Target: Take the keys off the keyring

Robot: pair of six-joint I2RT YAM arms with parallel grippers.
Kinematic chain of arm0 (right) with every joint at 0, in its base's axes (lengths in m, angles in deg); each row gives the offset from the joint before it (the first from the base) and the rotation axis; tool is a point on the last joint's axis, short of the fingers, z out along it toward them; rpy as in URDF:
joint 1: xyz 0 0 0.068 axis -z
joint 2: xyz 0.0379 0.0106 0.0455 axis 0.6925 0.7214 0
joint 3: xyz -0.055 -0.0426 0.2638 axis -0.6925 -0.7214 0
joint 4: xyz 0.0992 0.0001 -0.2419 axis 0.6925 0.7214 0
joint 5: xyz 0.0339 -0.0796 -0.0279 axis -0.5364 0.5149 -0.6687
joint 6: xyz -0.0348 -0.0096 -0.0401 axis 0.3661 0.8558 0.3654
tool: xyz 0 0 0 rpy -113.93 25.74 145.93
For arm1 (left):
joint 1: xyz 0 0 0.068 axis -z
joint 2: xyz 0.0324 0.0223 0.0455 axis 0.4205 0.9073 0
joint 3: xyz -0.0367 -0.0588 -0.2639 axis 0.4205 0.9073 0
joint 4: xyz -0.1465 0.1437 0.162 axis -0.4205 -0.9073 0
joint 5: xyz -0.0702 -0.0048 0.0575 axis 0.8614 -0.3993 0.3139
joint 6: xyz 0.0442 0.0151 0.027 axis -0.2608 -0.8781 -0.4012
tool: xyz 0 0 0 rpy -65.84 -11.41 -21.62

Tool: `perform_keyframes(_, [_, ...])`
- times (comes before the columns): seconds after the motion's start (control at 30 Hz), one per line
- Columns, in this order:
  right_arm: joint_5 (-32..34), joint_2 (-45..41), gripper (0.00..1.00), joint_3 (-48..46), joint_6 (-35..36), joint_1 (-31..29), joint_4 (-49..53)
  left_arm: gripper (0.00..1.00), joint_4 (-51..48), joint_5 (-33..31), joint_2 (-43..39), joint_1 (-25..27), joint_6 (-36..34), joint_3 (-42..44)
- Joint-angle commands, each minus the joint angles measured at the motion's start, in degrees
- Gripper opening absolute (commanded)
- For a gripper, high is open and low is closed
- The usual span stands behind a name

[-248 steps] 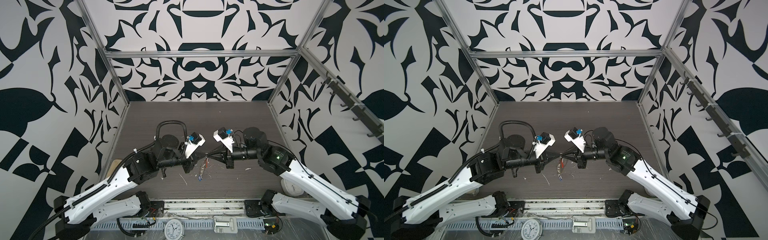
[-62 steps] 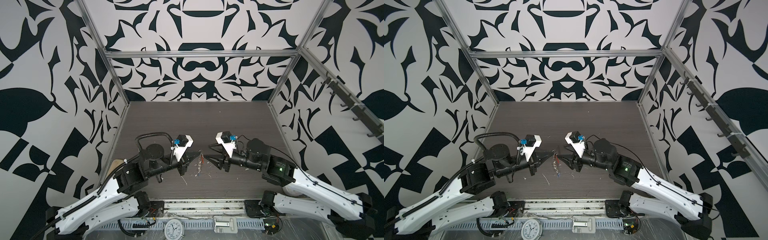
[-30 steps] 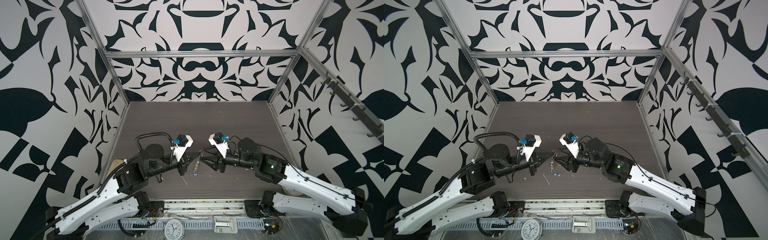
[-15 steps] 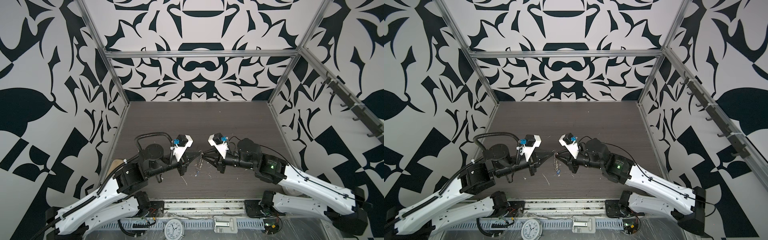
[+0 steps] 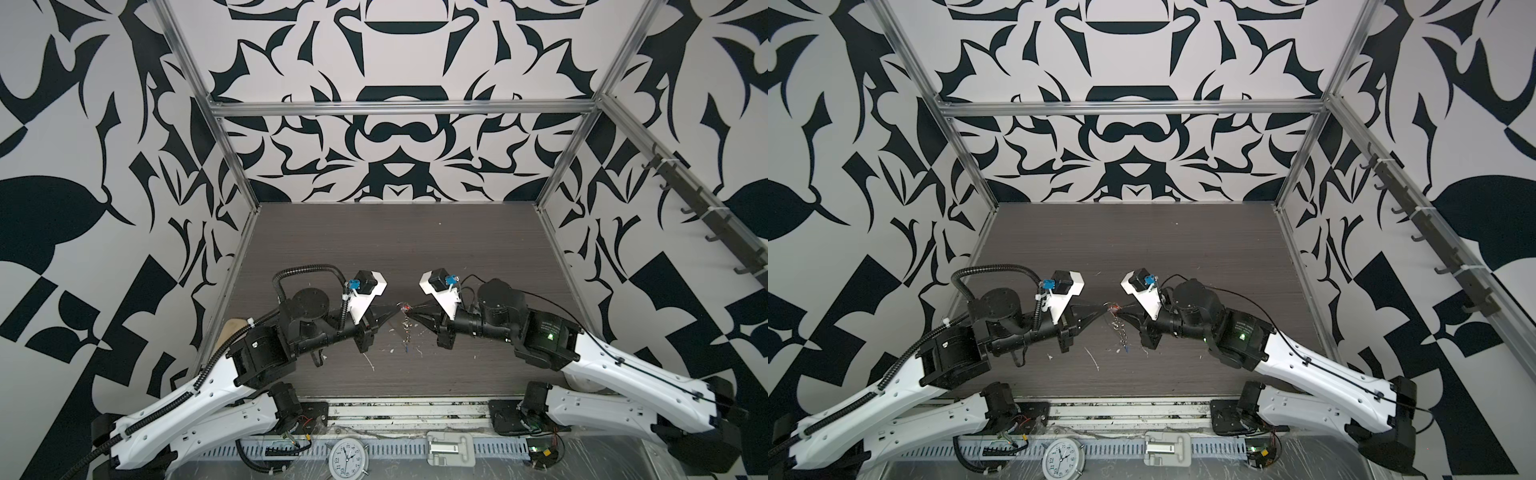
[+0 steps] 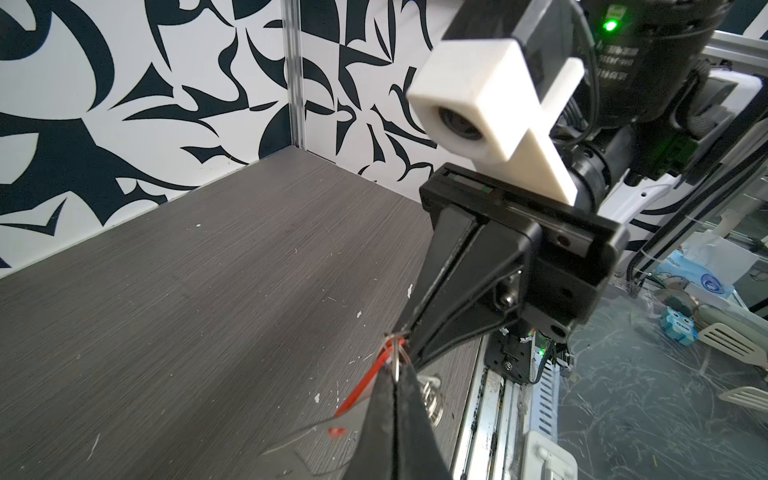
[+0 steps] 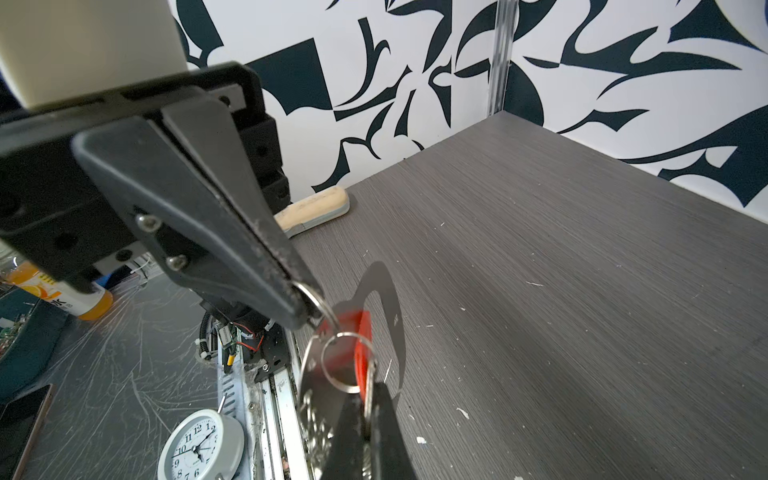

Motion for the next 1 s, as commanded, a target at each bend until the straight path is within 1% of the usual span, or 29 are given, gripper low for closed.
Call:
perform_keyframes(0.0, [1.98,-1.05,0.00,2.64,0.64,-0.12,0.84,0.00,1.70,-1.26,-0.93,0.12,0.07,-0.36])
perform_keyframes(0.4, [4.65,-2.86,0.00,2.65,0.09,-0.09,1.03,0.00,0.83,-8.60,0.54,0.14,-0.12,-0.96])
perform_keyframes(0.97, [8.83,-3.96,0.00,4.09,1.07,-0.13,2.64,0.00,-1.14,-15.94,1.86,0.15,0.95,-1.92])
